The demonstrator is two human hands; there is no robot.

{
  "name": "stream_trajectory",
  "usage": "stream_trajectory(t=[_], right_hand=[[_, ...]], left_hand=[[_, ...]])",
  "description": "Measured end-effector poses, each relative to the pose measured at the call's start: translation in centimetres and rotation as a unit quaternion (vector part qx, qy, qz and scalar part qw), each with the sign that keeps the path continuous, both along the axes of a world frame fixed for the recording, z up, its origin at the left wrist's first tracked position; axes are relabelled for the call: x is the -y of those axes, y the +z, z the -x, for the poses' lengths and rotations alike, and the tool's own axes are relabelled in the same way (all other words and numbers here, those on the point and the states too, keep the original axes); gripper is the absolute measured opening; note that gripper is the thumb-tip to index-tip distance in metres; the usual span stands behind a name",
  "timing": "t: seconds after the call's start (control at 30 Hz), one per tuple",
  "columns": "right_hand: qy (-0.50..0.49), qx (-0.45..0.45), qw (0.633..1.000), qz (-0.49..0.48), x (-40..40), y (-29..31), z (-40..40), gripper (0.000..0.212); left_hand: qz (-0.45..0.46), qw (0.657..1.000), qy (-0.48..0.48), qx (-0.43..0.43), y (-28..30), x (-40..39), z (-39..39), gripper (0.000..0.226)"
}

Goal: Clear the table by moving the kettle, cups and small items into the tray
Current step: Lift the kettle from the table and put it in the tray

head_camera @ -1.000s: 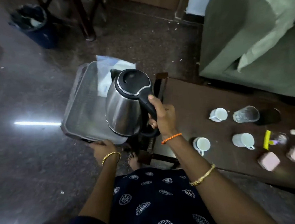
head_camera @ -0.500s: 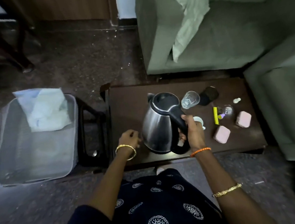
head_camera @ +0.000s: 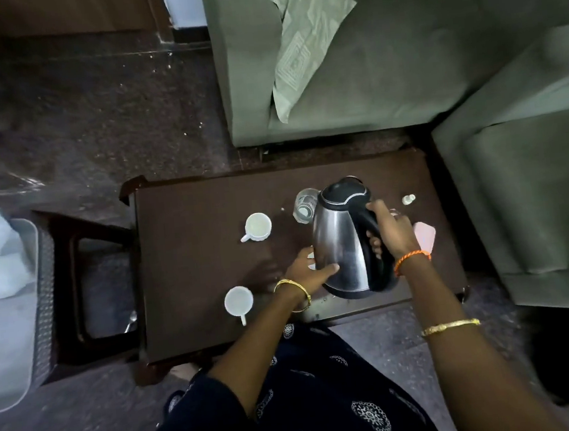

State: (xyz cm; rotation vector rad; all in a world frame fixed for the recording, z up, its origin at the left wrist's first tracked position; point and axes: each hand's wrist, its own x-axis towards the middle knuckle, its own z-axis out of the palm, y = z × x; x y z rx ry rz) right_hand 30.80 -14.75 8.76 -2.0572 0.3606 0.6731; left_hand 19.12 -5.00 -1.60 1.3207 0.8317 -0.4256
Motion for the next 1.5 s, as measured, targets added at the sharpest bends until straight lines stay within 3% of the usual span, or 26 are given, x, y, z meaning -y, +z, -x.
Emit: stream_trajectory(t=[0.23, 0.47, 0.57, 0.67, 0.8, 0.93, 1.1, 1.23, 1.4, 1.5], right_hand=[[0.105, -0.060, 0.989, 0.085, -2.1, 0.6, -5.5, 0.053], [0.152, -0.086, 0.979, 0.101, -3.7, 0.4, -7.5, 0.038], [0.173, -0.102, 0.972, 0.119, -4.3, 0.7, -8.0, 0.043], [0.200, -0.119, 0.960, 0.153, -4.8, 1.2, -8.1, 0.050], [0.225, -0.120, 0.950, 0.181, -5.1, 2.1, -8.0, 0.045], [0.241, -0.106, 0.946, 0.191, -5.2, 3.1, -7.8, 0.043], [0.254, -0.091, 0.939, 0.214, -5.1, 4.5, -7.5, 0.037], [0.263, -0.126, 0.929, 0.228, -5.1, 5.3, -7.5, 0.061], [0.264, -0.133, 0.924, 0.244, -4.9, 6.3, -7.5, 0.070], [0.277, -0.126, 0.923, 0.236, -4.7, 6.5, -7.6, 0.054]], left_hand=[[-0.041, 0.999, 0.033, 0.007, -0.6, 2.1, -2.6, 0.054], [0.004, 0.996, 0.074, -0.040, -0.6, 2.0, -3.9, 0.062], [-0.002, 0.997, 0.064, -0.041, -0.6, 2.1, -4.1, 0.052], [-0.006, 0.998, 0.054, -0.037, -0.5, 2.3, -4.2, 0.056], [-0.003, 0.999, 0.042, -0.030, -0.5, 2.7, -4.2, 0.054], [0.023, 0.998, 0.048, -0.045, -0.3, 3.1, -4.3, 0.027], [0.064, 0.994, 0.074, -0.045, 0.0, 3.4, -4.5, 0.038], [0.081, 0.992, 0.088, -0.047, 0.5, 3.8, -4.6, 0.058], [0.107, 0.990, 0.089, -0.029, 1.0, 4.3, -4.9, 0.033], [0.111, 0.989, 0.095, -0.028, 1.5, 4.6, -5.0, 0.028]])
